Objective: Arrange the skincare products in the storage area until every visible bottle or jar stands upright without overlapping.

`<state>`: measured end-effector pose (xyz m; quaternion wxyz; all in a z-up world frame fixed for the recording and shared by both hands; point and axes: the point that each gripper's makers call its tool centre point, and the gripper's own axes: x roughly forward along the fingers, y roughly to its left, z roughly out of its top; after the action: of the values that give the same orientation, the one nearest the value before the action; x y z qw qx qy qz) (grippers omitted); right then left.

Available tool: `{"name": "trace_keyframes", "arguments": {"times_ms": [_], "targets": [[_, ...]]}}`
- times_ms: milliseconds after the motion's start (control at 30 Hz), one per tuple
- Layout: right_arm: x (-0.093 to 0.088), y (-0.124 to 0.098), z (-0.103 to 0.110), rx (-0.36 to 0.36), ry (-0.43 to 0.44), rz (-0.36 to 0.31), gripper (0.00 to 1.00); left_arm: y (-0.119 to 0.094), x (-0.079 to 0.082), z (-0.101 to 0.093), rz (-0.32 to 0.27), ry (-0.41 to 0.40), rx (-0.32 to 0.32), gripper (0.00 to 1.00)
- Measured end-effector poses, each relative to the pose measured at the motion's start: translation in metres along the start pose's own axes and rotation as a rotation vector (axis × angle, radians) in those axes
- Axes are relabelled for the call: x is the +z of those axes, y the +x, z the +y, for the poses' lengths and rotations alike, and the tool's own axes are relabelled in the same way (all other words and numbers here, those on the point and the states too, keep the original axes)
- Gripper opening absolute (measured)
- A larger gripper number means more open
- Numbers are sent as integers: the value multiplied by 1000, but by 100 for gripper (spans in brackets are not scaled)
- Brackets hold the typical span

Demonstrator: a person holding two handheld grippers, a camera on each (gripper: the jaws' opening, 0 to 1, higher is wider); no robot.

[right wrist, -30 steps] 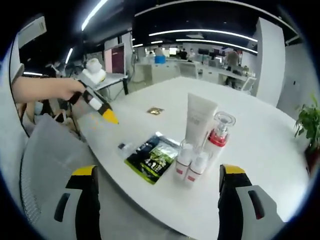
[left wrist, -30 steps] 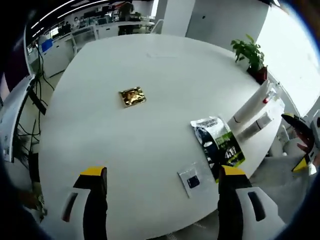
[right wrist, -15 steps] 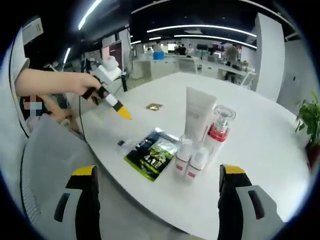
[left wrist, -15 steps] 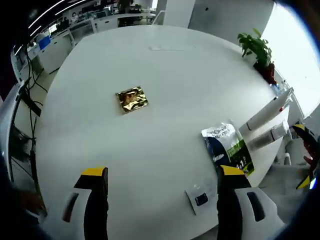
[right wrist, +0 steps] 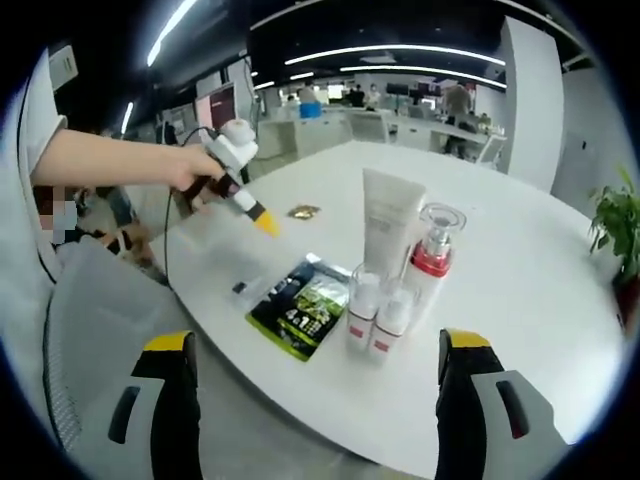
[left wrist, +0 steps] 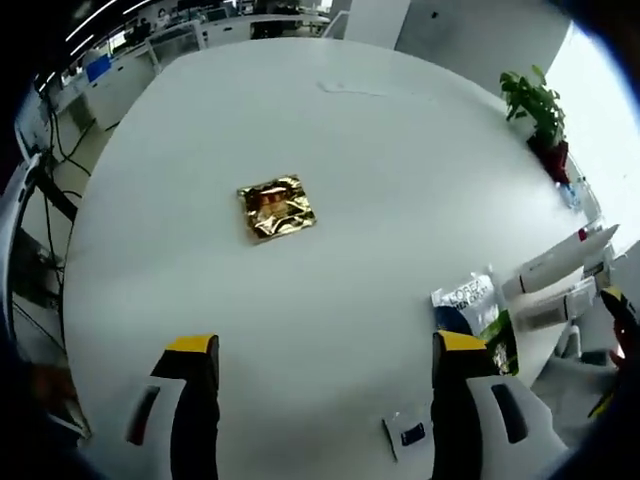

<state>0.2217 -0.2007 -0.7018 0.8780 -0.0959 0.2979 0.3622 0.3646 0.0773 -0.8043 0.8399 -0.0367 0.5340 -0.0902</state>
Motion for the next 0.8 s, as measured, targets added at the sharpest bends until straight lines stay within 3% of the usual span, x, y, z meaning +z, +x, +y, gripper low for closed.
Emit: {"name": "trace_keyframes", "arguments": {"times_ms": [133,533,800], "targets": [[-1,0,0,1,7,3,100,1,6,-2,-12,-66,-7,79],[-2,1,-5,-13,36,4,97,9,32,6,-42,-70,55,73],[-2,0,-9,-25,61,4,97,19,48,11,-68,-118,81,69]]}}
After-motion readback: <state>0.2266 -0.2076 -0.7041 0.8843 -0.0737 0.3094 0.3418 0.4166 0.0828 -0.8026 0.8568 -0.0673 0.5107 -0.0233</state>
